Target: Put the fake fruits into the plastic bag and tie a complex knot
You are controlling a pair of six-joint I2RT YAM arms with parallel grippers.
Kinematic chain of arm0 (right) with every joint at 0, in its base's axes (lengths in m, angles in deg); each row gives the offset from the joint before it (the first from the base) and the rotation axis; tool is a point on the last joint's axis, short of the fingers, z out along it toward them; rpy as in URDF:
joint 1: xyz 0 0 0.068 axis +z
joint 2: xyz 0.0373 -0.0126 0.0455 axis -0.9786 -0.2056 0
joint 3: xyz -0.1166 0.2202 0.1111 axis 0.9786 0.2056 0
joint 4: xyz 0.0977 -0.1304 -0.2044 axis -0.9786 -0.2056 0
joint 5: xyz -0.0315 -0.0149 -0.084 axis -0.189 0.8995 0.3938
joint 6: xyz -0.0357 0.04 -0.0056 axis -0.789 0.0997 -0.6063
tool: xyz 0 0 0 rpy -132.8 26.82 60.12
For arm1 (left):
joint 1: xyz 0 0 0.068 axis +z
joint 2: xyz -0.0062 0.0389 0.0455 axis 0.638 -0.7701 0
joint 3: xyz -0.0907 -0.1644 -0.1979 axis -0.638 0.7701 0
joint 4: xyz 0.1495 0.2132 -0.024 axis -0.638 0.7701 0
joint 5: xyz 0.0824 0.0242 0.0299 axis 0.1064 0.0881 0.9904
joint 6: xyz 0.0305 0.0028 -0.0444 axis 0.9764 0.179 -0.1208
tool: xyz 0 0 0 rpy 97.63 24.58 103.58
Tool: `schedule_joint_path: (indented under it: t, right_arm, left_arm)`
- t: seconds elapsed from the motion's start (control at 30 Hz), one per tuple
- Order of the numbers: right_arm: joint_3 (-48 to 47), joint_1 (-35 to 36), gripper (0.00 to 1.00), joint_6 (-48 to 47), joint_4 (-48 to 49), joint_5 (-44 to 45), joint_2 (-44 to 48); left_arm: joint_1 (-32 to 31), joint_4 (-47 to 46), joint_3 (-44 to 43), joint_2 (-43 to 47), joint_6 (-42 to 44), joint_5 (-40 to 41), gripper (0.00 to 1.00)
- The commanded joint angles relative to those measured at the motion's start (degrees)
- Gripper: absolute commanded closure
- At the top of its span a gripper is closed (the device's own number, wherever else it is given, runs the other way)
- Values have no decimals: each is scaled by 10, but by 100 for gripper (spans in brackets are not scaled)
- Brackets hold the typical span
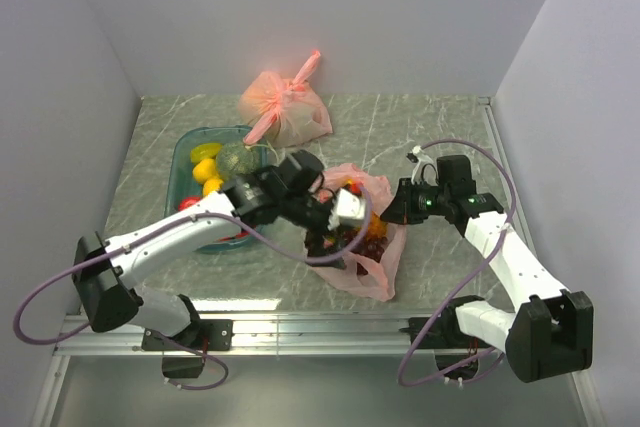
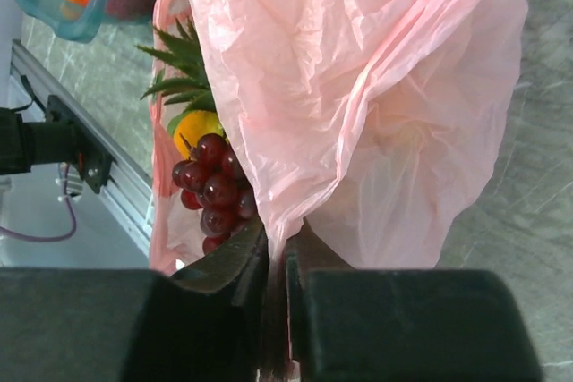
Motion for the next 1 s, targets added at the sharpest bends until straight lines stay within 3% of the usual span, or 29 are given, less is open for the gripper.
schedule_joint_path:
  t: [0.0,0.13,0.17,0.27,0.37,0.4,0.47,0.5,0.57,0.67,0.73,0.97]
  right_arm:
    - [-35,-2,79,-11,-13,4,4]
    - [-54,-8,66,-24,-35,21,13]
    - [-60,-11,53,-26,-38,24,16]
    - [-73,-24,42,-38,-47,33,26]
    - [-98,-49,35,-56,-56,36,20]
    - [-105,-56,34,-62,-57,37,19]
    - [-128,-67,34,-82,-56,42,5]
    - [-136,-69,34,-85,-55,42,-2]
    - [-153,-71,33,-85,-42,35,-24]
    - [-166,-71,32,-65,-19,6,-58]
    - [-165,-70,23,-37,8,-19,-80]
    - [-157,-47,20,3,31,-51,-122]
  left_arm:
    - [-48,-80,17,-26,56,57,1]
    - [-68,-110,4,-84,69,67,5]
    - [-75,-119,3,-103,72,71,7]
    - [-88,-148,9,-134,82,107,12]
    - [-89,-125,-4,-153,85,124,38]
    - [-85,-122,-4,-148,78,122,56]
    - [-66,-125,8,-109,61,85,73]
    - [-61,-124,20,-91,56,70,87]
    - [-53,-102,29,-45,55,52,100]
    - [-52,-70,46,5,70,25,100]
    - [-51,-45,64,20,75,26,100]
    - [-34,10,83,34,115,34,100]
